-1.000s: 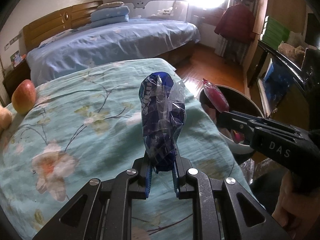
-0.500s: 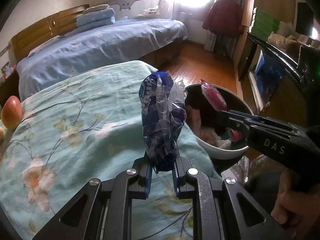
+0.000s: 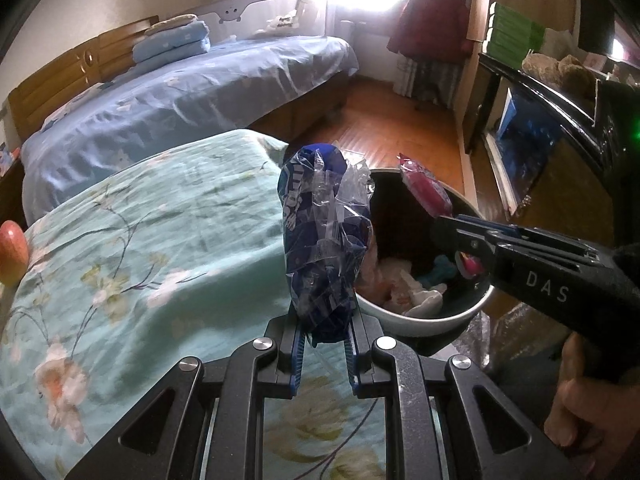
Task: Collect trash
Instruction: 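Carry the pink candy toy and blue wrapper over the trash bin with both tools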
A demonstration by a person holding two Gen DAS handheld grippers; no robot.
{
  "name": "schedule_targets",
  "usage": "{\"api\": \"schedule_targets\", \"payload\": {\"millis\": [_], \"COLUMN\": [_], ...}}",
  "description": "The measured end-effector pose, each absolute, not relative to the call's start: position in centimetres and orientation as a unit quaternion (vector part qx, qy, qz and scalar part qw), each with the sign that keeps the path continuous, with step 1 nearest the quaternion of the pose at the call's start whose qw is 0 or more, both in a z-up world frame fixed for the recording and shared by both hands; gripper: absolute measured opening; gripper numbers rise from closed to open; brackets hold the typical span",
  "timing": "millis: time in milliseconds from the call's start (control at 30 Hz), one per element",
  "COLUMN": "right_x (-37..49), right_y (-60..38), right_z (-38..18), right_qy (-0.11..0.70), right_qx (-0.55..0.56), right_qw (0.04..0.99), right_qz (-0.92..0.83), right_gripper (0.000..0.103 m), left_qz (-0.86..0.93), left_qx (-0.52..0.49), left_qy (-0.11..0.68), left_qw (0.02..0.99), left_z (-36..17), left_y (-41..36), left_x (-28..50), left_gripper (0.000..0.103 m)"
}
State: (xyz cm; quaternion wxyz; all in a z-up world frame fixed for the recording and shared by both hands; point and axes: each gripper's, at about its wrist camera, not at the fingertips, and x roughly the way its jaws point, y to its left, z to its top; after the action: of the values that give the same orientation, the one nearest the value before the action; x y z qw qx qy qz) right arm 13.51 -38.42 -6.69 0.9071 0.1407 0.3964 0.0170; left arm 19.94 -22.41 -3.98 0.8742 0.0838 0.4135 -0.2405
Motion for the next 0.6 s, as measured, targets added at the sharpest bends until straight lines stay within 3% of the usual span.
{"api": "schedule_targets", "payload": {"millis": [600], "right_x": [14.6], "right_y": [-40.8], "right_z": [-7.2], "right_qy": [0.403], "right_qx": [0.152], "right_qw": [0.902], "right_qz": [0.004], "right_gripper": [0.020], "left_qz": [-0.253], "left_qx": [0.101], "left_qy": [0.416], "left_qw": [0.868], "left_z": [-4.3], "left_y": [-25.1], "left_x": [21.0], "left_gripper": [0.016]}}
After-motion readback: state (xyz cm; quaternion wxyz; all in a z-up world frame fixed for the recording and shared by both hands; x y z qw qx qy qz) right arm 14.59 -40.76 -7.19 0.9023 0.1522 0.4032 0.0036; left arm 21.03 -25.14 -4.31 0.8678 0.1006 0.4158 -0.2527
